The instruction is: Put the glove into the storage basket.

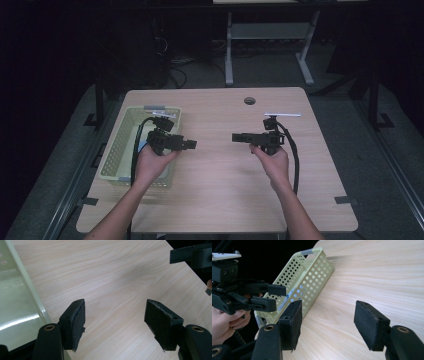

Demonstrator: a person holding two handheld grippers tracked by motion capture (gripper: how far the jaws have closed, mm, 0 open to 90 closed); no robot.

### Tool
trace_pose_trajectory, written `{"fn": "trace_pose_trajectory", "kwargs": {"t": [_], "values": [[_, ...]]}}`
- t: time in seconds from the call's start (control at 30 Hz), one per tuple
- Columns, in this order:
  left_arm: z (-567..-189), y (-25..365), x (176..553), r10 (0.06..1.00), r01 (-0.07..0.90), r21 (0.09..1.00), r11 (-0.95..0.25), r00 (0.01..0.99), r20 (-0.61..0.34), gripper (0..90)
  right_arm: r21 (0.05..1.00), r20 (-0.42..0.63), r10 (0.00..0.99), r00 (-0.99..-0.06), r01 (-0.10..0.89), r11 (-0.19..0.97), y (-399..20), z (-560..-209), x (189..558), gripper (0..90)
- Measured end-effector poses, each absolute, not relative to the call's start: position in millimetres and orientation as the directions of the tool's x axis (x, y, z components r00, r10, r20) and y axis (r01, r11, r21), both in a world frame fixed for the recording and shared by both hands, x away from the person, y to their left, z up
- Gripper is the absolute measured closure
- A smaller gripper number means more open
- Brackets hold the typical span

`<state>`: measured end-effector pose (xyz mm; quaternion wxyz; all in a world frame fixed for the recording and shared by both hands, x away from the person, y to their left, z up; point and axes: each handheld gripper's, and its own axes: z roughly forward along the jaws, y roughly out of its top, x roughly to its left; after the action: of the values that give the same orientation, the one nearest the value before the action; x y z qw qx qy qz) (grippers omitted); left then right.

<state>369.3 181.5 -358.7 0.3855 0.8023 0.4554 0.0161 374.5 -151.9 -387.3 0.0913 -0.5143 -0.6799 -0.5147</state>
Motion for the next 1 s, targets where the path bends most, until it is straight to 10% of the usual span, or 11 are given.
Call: {"fn": "trace_pose_trajectory", "kwargs": {"t": [1.0], "values": [[-373.7,139.1,355.2,0.694,0.699,0.629,-0.34,0.638,-0.335,28.5,0.593,0.665,0.638,-0.387,0.793,-0.137,-205.1,-410.9,349.1,33.5]]}}
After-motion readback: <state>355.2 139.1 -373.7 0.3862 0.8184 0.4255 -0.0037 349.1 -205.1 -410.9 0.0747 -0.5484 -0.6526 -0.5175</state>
